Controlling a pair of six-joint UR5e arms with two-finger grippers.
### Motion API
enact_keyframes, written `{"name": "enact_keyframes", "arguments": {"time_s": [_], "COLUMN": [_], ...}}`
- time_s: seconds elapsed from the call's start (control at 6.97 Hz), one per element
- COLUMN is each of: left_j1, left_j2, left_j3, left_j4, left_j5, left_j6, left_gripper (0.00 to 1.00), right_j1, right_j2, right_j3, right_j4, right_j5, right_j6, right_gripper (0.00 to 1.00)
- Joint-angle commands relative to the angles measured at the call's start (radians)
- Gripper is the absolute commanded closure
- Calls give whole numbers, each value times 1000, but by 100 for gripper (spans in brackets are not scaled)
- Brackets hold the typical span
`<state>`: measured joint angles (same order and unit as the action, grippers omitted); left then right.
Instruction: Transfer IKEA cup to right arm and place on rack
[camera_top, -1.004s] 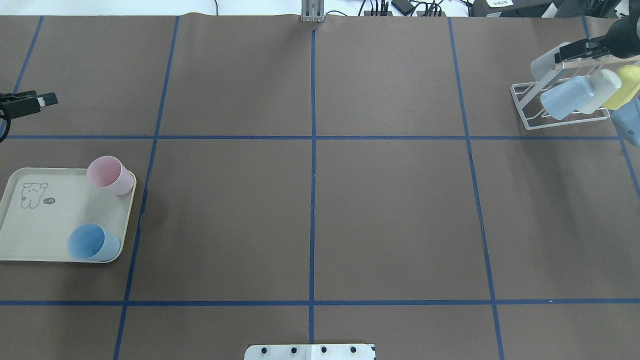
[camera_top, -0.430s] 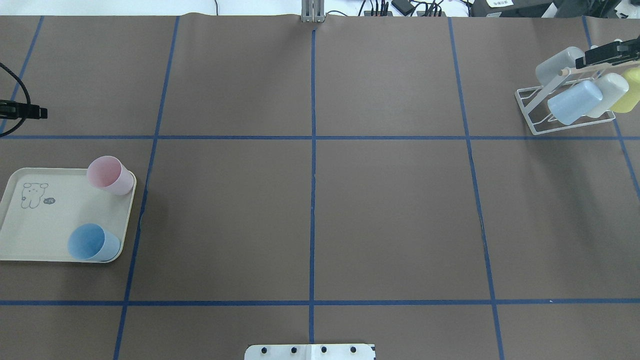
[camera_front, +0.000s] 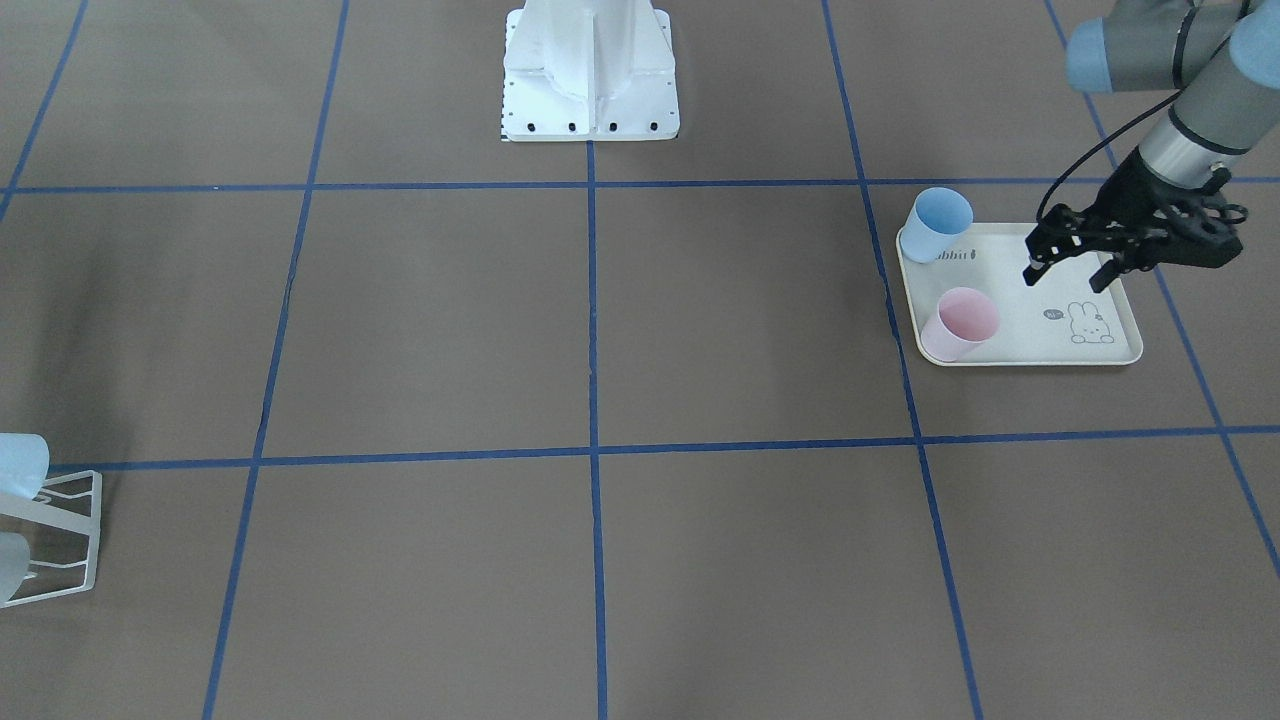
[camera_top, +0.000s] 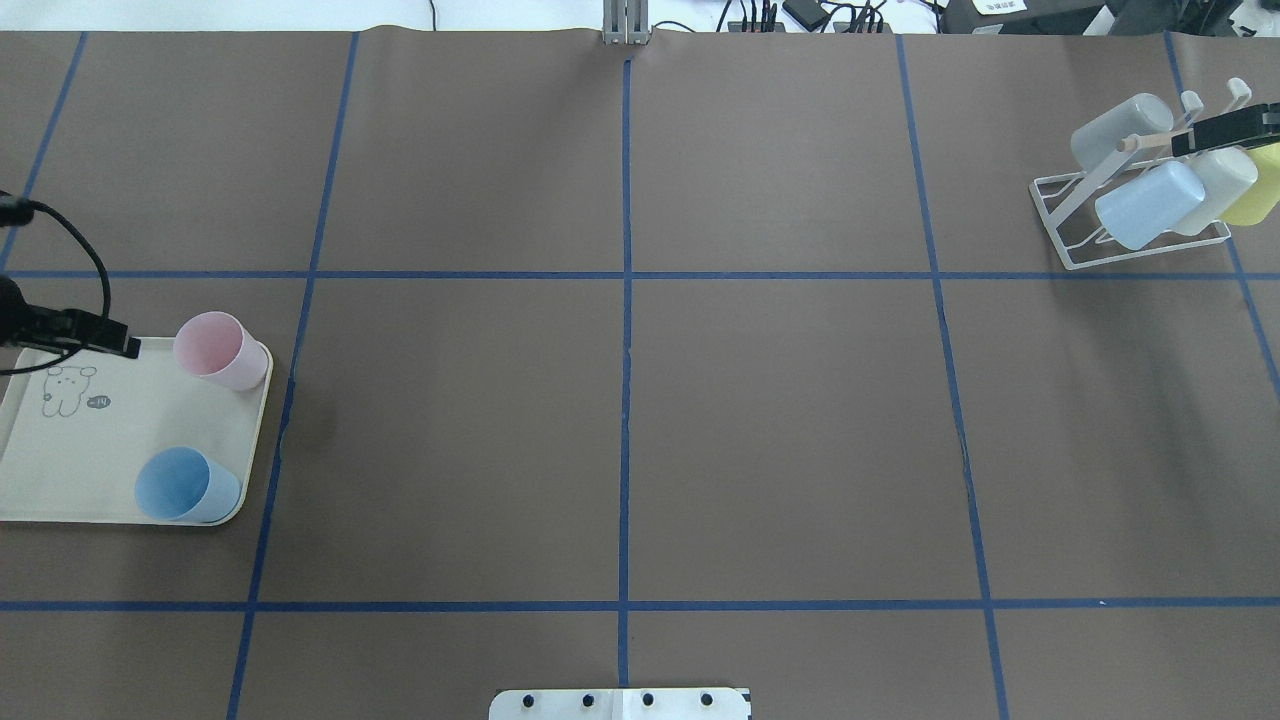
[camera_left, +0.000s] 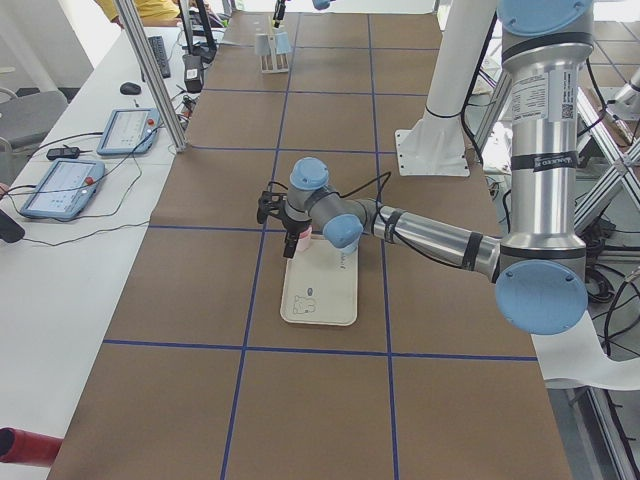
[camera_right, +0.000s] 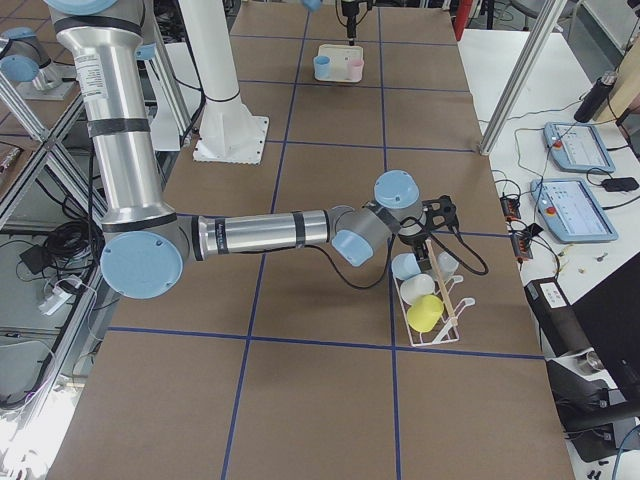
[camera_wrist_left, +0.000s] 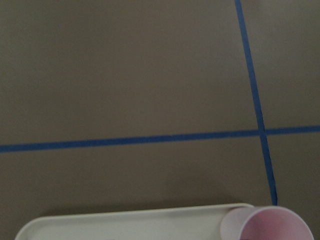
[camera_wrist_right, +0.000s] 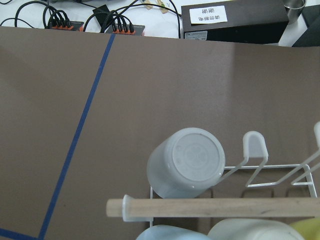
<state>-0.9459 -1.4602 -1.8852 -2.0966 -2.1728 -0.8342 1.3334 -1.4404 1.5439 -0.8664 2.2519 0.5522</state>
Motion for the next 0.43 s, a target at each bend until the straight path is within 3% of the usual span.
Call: {"name": "enact_keyframes", "arguments": {"time_s": [0.0, 0.29], "left_j1": [175, 199], "left_j2": [96, 173], "left_j3": [-84, -160], "left_j4": [1, -12], "left_j5": [-18, -21], "left_j6": [-126, -129], "left_gripper": [5, 1], "right_j1": [0, 0], "right_j2": [-72, -86], "right_j3": [82, 93], "right_j4": [3, 6], "right_j5": [-3, -2], "right_j6": [0, 0], "right_gripper": [0, 0]}}
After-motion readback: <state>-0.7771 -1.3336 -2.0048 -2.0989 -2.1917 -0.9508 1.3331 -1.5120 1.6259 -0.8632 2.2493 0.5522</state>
